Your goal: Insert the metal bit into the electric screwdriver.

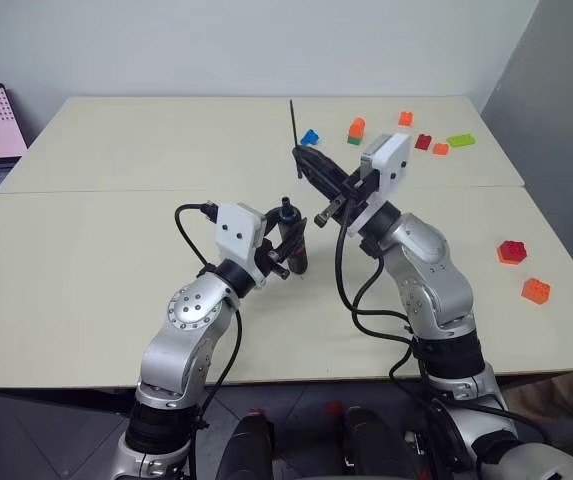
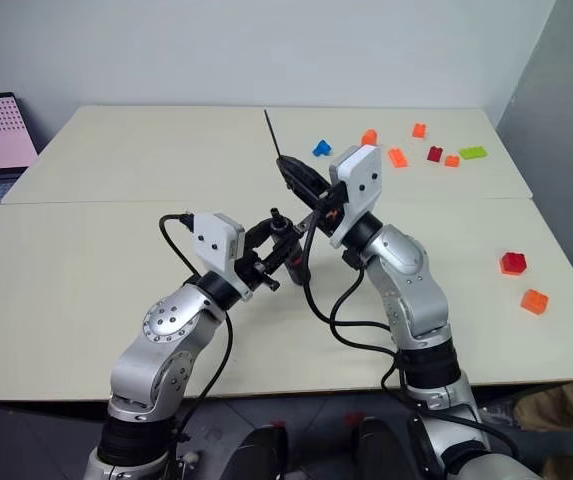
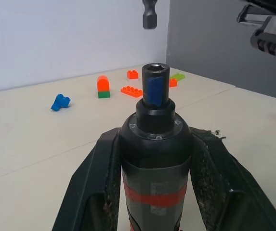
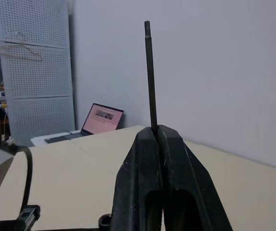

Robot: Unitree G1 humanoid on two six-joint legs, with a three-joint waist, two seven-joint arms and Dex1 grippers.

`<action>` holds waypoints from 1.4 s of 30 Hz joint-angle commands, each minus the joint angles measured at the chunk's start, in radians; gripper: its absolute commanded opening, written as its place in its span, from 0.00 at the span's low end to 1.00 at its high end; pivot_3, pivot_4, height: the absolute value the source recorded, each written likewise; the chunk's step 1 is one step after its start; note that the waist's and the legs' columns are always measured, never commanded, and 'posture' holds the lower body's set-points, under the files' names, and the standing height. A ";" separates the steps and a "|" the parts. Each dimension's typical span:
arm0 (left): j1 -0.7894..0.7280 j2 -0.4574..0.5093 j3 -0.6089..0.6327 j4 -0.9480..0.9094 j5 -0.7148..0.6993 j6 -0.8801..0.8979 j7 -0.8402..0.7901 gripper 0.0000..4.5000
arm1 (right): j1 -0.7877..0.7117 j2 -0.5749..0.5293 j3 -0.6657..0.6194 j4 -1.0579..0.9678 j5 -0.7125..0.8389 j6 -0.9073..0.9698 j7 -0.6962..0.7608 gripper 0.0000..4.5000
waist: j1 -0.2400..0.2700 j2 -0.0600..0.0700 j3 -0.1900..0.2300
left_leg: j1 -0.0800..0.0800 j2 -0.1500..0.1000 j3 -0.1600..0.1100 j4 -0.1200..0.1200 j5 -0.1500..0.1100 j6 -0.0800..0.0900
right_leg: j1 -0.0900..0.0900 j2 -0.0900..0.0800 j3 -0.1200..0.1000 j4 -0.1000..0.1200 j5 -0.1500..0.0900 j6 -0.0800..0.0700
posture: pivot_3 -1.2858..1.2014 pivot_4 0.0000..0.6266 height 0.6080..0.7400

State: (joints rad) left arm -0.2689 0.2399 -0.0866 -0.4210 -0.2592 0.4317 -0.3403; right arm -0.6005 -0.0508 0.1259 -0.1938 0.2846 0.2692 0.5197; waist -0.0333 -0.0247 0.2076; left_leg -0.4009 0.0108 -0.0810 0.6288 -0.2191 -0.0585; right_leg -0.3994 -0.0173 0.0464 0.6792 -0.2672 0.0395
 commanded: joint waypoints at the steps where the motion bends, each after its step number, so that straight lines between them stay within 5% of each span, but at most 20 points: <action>1: 0.005 0.005 -0.005 -0.033 0.007 0.003 0.000 0.36 | 0.005 0.002 0.019 -0.065 0.017 0.000 -0.001 0.00 | 0.000 0.000 0.000 | 0.000 0.000 0.000 0.000 0.000 0.000 | 0.000 0.000 0.000 0.000 0.000 0.000 | 0.52 0.24 1.00; 42: 0.002 0.019 -0.009 -0.020 0.012 0.000 -0.011 0.36 | 0.064 -0.047 0.078 -0.122 0.020 0.063 -0.012 0.00 | 0.000 0.000 0.000 | 0.000 0.000 0.000 0.000 0.000 0.000 | 0.000 0.000 0.000 0.000 -0.003 0.005 | 0.52 0.24 1.00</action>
State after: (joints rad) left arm -0.2685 0.2509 -0.0921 -0.4222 -0.2549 0.4317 -0.3450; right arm -0.5282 -0.0970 0.1980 -0.2870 0.2974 0.3051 0.5174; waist -0.0329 -0.0249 0.2074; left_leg -0.4005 0.0109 -0.0812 0.6288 -0.2191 -0.0585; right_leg -0.3990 -0.0173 0.0464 0.6787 -0.2702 0.0444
